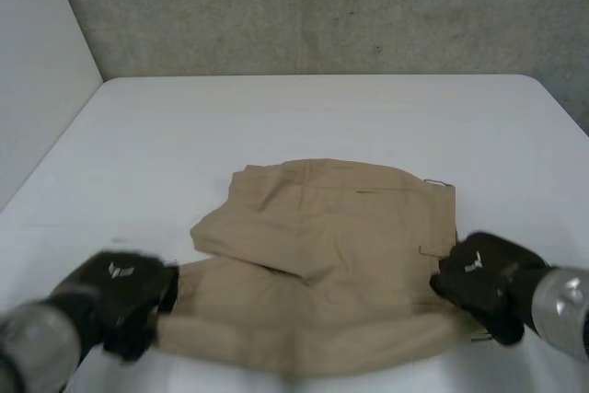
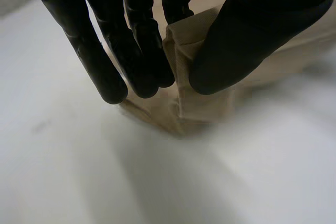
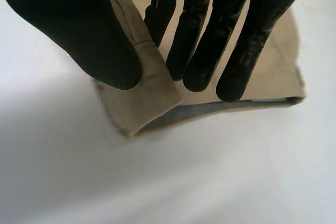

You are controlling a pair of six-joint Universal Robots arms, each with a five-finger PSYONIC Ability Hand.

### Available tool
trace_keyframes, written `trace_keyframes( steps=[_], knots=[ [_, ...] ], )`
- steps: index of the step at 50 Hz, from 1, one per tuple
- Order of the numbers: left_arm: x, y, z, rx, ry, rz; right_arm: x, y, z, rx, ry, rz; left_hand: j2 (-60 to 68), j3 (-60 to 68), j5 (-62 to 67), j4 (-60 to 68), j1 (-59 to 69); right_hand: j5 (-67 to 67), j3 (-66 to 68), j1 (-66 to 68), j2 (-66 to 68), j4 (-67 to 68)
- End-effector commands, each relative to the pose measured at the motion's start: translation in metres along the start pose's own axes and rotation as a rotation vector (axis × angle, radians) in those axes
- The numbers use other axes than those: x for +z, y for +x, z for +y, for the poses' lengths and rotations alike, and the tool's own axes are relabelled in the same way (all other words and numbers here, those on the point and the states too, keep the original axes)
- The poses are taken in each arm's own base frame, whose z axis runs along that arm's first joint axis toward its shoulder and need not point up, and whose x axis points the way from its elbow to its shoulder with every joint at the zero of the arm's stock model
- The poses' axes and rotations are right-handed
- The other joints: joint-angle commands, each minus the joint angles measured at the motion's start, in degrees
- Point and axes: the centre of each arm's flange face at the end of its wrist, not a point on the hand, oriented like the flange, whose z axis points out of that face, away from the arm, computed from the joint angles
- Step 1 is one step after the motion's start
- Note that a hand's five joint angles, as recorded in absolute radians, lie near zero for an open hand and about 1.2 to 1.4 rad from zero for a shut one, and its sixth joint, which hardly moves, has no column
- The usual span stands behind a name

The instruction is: Fold the shorts.

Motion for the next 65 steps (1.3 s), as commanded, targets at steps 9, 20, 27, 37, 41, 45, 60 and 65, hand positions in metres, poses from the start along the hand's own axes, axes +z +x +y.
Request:
trace_keyframes(
  steps=[9, 20, 27, 37, 41, 45, 60, 65],
  knots=[
    [0.177, -0.029, -0.081, 0.030, 0.271, -0.206, 0.101, 0.072, -0.017, 0.134, 0.103, 0.306, 11.2, 11.7, 13.4, 11.3, 15.8, 13.3, 12.0, 27.0, 12.4, 11.7],
    [0.259, -0.017, -0.094, 0.038, 0.385, -0.218, 0.166, 0.099, -0.010, 0.108, 0.094, 0.476, 11.2, 11.7, 13.4, 11.3, 15.8, 13.3, 12.0, 27.0, 12.4, 11.7],
    [0.275, -0.015, -0.101, 0.046, 0.495, -0.248, 0.189, 0.110, -0.016, 0.081, 0.172, 0.557, 11.2, 11.7, 13.4, 11.3, 15.8, 13.3, 12.0, 27.0, 12.4, 11.7],
    [0.286, -0.009, -0.098, 0.127, 0.586, -0.298, 0.196, 0.120, -0.022, 0.094, 0.257, 0.662, -34.6, -34.2, -32.4, -34.5, -30.0, -48.3, -49.6, -34.7, -49.3, -49.9],
    [0.281, -0.004, -0.100, 0.130, 0.616, -0.298, 0.179, 0.134, -0.032, 0.164, 0.316, 0.735, -58.8, -58.3, -56.6, -58.7, -54.2, -56.7, -58.0, -43.0, -57.6, -58.3],
    [0.258, -0.013, -0.118, 0.118, 0.691, -0.323, 0.155, 0.144, -0.044, 0.256, 0.419, 0.741, -58.8, -58.3, -56.6, -58.7, -54.2, -56.7, -58.0, -43.0, -57.6, -58.3],
    [0.251, 0.013, -0.100, 0.176, 0.671, -0.141, 0.174, 0.125, -0.032, 0.378, 0.433, 0.463, -57.0, -56.6, -54.9, -56.9, -52.5, -56.7, -58.0, -43.0, -57.6, -58.3],
    [0.253, 0.015, -0.087, 0.181, 0.629, -0.127, 0.188, 0.129, -0.019, 0.394, 0.414, 0.460, -57.0, -56.6, -54.9, -56.9, -52.5, -56.7, -58.0, -43.0, -57.6, -58.3]
  ],
)
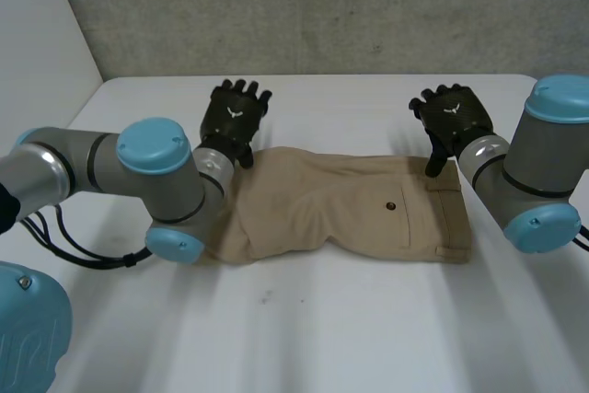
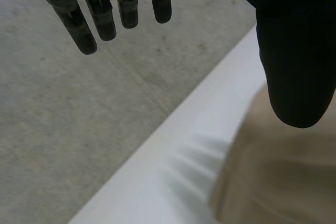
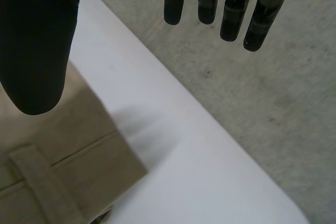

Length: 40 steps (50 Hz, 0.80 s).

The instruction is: Fold the shorts.

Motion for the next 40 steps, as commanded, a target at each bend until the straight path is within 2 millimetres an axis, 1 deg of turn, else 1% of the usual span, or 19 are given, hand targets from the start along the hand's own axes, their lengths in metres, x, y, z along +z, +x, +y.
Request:
trace_keyframes(
  steps=[1, 2, 7, 9, 13, 16, 20, 24, 25, 27, 28, 30, 31, 32, 34, 35, 36, 37, 40],
  knots=[
    [-0.008, 0.005, 0.014, 0.001, -0.050, 0.030, 0.016, 0.003, 0.025, 0.033, -0.032, 0.002, 0.0, -0.6, -1.1, 0.0, 0.5, -4.0, -2.3, -1.8, -2.7, -3.6],
    [-0.007, 0.004, 0.013, 0.001, -0.048, 0.027, 0.021, 0.002, 0.031, 0.034, -0.037, 0.003, 0.0, -0.6, -1.1, 0.0, 0.5, -4.0, -2.3, -1.8, -2.7, -3.6],
    [-0.005, 0.002, 0.018, 0.008, -0.052, 0.021, 0.037, 0.001, 0.044, 0.025, -0.031, 0.020, 0.2, -0.4, -0.9, 0.1, 0.7, -4.0, -2.3, -1.8, -2.7, -3.6],
    [-0.002, -0.002, 0.020, 0.010, -0.054, 0.010, 0.043, 0.001, 0.048, 0.020, -0.022, 0.030, 0.4, -0.2, -0.7, 0.3, 0.8, -4.0, -2.3, -1.8, -2.7, -3.6],
    [0.003, -0.007, 0.030, 0.015, -0.061, -0.005, 0.055, 0.001, 0.056, -0.027, 0.005, 0.060, 0.5, -0.1, -0.6, 0.5, 1.0, -4.0, -2.3, -1.8, -2.7, -3.6],
    [0.010, -0.012, 0.034, 0.019, -0.053, -0.027, 0.059, 0.005, 0.055, -0.087, 0.041, 0.108, 0.7, 0.1, -0.4, 0.6, 1.2, -4.0, -2.3, -1.8, -2.7, -3.6],
    [0.013, -0.023, 0.036, 0.021, -0.056, -0.051, 0.058, 0.011, 0.043, -0.107, 0.087, 0.153, 0.5, -0.1, -0.6, 0.5, 1.0, -4.0, -2.3, -1.8, -2.7, -3.6],
    [0.012, -0.021, 0.031, 0.018, -0.050, -0.048, 0.044, 0.015, 0.020, -0.095, 0.123, 0.158, 0.5, -0.1, -0.6, 0.5, 1.0, -4.0, -2.3, -1.8, -2.7, -3.6],
    [0.012, -0.022, 0.027, 0.017, -0.043, -0.049, 0.036, 0.020, 0.009, -0.080, 0.137, 0.165, 0.5, -0.1, -0.6, 0.5, 1.0, -4.0, -2.3, -1.8, -2.7, -3.6],
    [0.010, -0.028, 0.008, 0.014, -0.014, -0.058, 0.029, 0.023, -0.003, -0.065, 0.152, 0.166, 0.4, -0.2, -0.7, 0.3, 0.8, -4.0, -2.3, -1.8, -2.7, -3.6],
    [0.008, -0.031, 0.001, 0.011, -0.004, -0.063, 0.020, 0.027, -0.014, -0.050, 0.160, 0.170, 0.4, -0.2, -0.7, 0.3, 0.8, -4.0, -2.3, -1.8, -2.7, -3.6],
    [0.001, -0.037, -0.013, 0.004, 0.012, -0.066, 0.009, 0.030, -0.022, -0.042, 0.158, 0.166, 0.2, -0.4, -0.9, 0.1, 0.7, -4.0, -2.3, -1.8, -2.7, -3.6],
    [-0.001, -0.038, -0.017, 0.001, 0.015, -0.068, 0.003, 0.031, -0.026, -0.041, 0.151, 0.163, 0.2, -0.4, -0.9, 0.1, 0.7, -4.0, -2.3, -1.8, -2.7, -3.6],
    [-0.004, -0.039, -0.021, -0.003, 0.017, -0.069, -0.009, 0.032, -0.031, -0.036, 0.130, 0.150, 0.2, -0.4, -0.9, 0.1, 0.7, -4.0, -2.3, -1.8, -2.7, -3.6],
    [-0.014, -0.045, -0.036, -0.024, 0.029, -0.074, -0.022, 0.033, -0.034, -0.027, 0.099, 0.138, 0.0, -0.6, -1.1, 0.0, 0.5, -4.0, -2.3, -1.8, -2.7, -3.6],
    [-0.017, -0.047, -0.040, -0.035, 0.032, -0.073, -0.028, 0.034, -0.036, -0.023, 0.084, 0.132, 0.0, -0.6, -1.1, 0.0, 0.5, -4.0, -2.3, -1.8, -2.7, -3.6],
    [-0.021, -0.048, -0.044, -0.047, 0.033, -0.075, -0.040, 0.032, -0.036, -0.014, 0.044, 0.114, 0.0, -0.6, -1.1, 0.0, 0.5, -4.0, -2.3, -1.8, -2.7, -3.6],
    [-0.025, -0.050, -0.047, -0.061, 0.034, -0.074, -0.045, 0.031, -0.036, -0.007, 0.030, 0.107, 0.0, -0.6, -1.1, 0.0, 0.5, -4.0, -2.3, -1.8, -2.7, -3.6],
    [-0.044, -0.052, -0.055, -0.134, 0.014, -0.063, -0.063, 0.022, -0.026, 0.041, -0.064, 0.058, 0.0, -0.6, -1.1, 0.0, 0.5, -2.7, -1.1, -0.6, -1.5, -2.3]
  ],
)
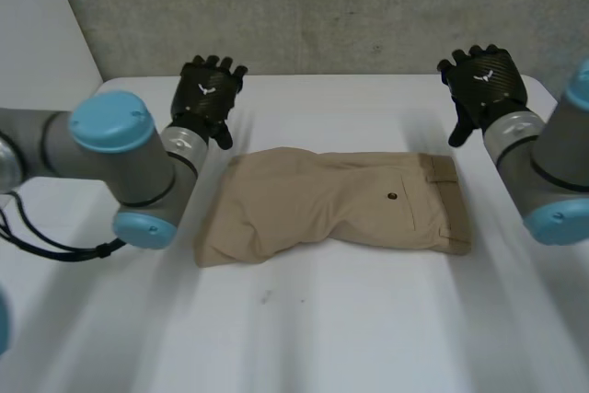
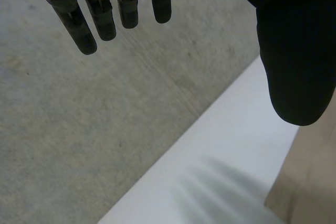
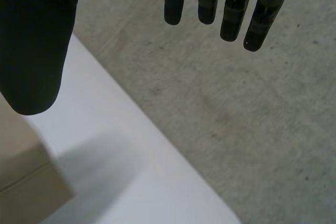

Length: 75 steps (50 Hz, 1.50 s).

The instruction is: Fold the shorts.

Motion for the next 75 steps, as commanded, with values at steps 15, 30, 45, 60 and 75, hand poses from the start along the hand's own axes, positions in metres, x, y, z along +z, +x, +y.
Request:
trace_keyframes(
  steps=[15, 30, 45, 60, 75],
  knots=[
    [-0.108, -0.006, -0.016, -0.377, -0.261, 0.042, -0.086, -0.017, 0.063, 0.314, -0.378, -0.194, -0.3, -0.9, -1.4, -0.4, 0.2, 11.7, 13.0, 13.5, 12.7, 11.8],
    [-0.127, -0.001, 0.003, -0.379, -0.349, 0.028, -0.065, -0.031, 0.100, 0.292, -0.346, -0.181, -1.0, -1.6, -2.1, -1.1, -0.5, 37.1, 38.4, 38.9, 38.1, 37.2],
    [-0.137, -0.006, -0.009, -0.380, -0.323, 0.024, -0.063, 0.032, 0.091, 0.243, -0.360, -0.027, -1.6, -2.2, -2.8, -1.7, -1.2, 66.3, 67.7, 68.2, 67.3, 66.4],
    [-0.144, -0.014, -0.017, -0.379, -0.302, 0.007, -0.061, 0.040, 0.041, -0.294, -0.357, -0.119, -1.7, -2.3, -2.8, -1.8, -1.2, 66.3, 67.7, 68.2, 67.3, 66.4],
    [-0.142, -0.017, -0.025, -0.374, -0.273, 0.004, -0.139, -0.172, -0.038, -0.488, 0.159, -0.788, -1.5, -2.1, -2.6, -1.6, -1.0, 66.3, 67.7, 68.2, 67.3, 66.4]
  ],
)
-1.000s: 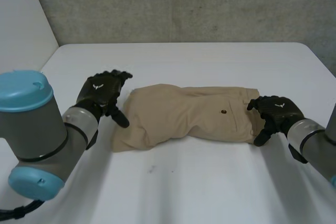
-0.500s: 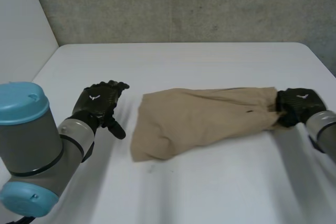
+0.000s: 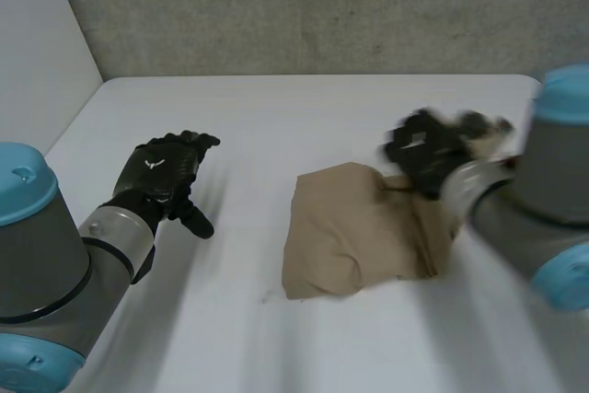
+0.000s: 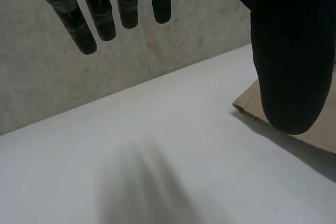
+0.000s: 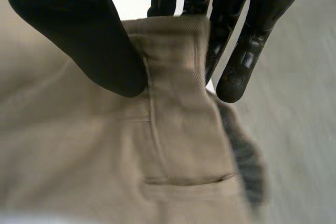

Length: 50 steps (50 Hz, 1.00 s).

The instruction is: Fold the shorts.

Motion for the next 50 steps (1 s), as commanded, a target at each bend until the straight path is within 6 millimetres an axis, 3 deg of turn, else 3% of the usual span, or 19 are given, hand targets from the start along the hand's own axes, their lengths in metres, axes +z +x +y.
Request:
trace_keyframes(
  steps=[1, 2, 4, 7, 9, 10, 14, 17, 22, 30, 34, 39, 50],
  knots=[
    [0.001, -0.001, -0.006, 0.004, 0.020, -0.002, -0.018, -0.099, -0.047, -0.089, 0.264, -0.351, -1.5, -2.1, -2.6, -1.6, -1.0, 14.6, 11.6, 25.8, 12.4, 11.7],
    [0.002, -0.001, -0.007, 0.005, 0.023, -0.002, -0.019, -0.107, -0.045, -0.071, 0.290, -0.404, -1.1, -1.7, -2.2, -1.2, -0.7, -5.7, -8.7, 5.6, -7.8, -8.5],
    [0.002, -0.001, -0.009, 0.013, 0.031, 0.001, -0.021, -0.109, -0.048, -0.051, 0.317, -0.428, -0.6, -1.2, -1.7, -0.7, -0.2, -31.5, -34.5, -20.2, -33.7, -34.3],
    [0.004, 0.001, -0.018, 0.013, 0.058, 0.006, -0.021, -0.094, -0.058, 0.035, 0.329, -0.394, -0.3, -0.9, -1.4, -0.4, 0.2, -52.1, -55.1, -40.8, -54.3, -54.9],
    [0.007, 0.000, -0.024, 0.011, 0.078, 0.005, -0.018, -0.079, -0.062, 0.121, 0.324, -0.354, -0.1, -0.7, -1.2, -0.2, 0.3, -55.4, -58.4, -44.2, -57.6, -58.3],
    [0.008, 0.000, -0.027, 0.011, 0.088, 0.005, -0.014, -0.059, -0.060, 0.241, 0.301, -0.306, -0.1, -0.7, -1.2, -0.2, 0.3, -55.4, -58.4, -44.2, -57.6, -58.3],
    [0.015, 0.001, -0.040, 0.009, 0.132, 0.005, -0.006, -0.008, -0.041, 0.551, 0.253, -0.183, 0.9, 0.3, -0.2, 0.8, 1.3, -55.4, -58.4, -44.2, -57.6, -58.3],
    [0.020, 0.004, -0.053, 0.002, 0.174, 0.010, -0.005, 0.018, -0.030, 0.723, 0.246, -0.113, 1.4, 0.8, 0.3, 1.3, 1.8, -55.4, -58.4, -44.2, -57.6, -58.3],
    [0.031, 0.027, -0.052, 0.002, 0.180, 0.067, -0.002, 0.029, -0.017, 0.803, 0.202, -0.052, 3.1, 2.5, 2.0, 3.0, 3.5, -55.4, -58.4, -44.2, -57.6, -58.3],
    [0.043, 0.089, -0.029, 0.022, 0.150, 0.186, 0.015, 0.029, 0.010, 0.798, 0.048, 0.048, 6.4, 5.8, 5.3, 6.3, 6.9, -55.4, -58.4, -44.2, -57.6, -58.3],
    [0.055, 0.115, -0.006, 0.018, 0.115, 0.210, 0.024, 0.021, 0.020, 0.812, -0.009, 0.015, 7.4, 6.8, 6.3, 7.3, 7.9, -55.4, -58.4, -44.2, -57.6, -58.3],
    [0.066, 0.124, 0.023, 0.016, 0.036, 0.182, 0.031, 0.009, 0.034, 0.821, -0.077, -0.028, 7.3, 6.7, 6.2, 7.2, 7.7, -55.4, -58.4, -44.2, -57.6, -58.3],
    [0.069, 0.110, 0.086, 0.099, -0.229, 0.112, 0.044, -0.022, 0.071, 0.655, -0.191, -0.102, 1.7, 1.1, 0.6, 1.6, 2.2, -55.4, -58.4, -44.2, -57.6, -58.3]
  ],
)
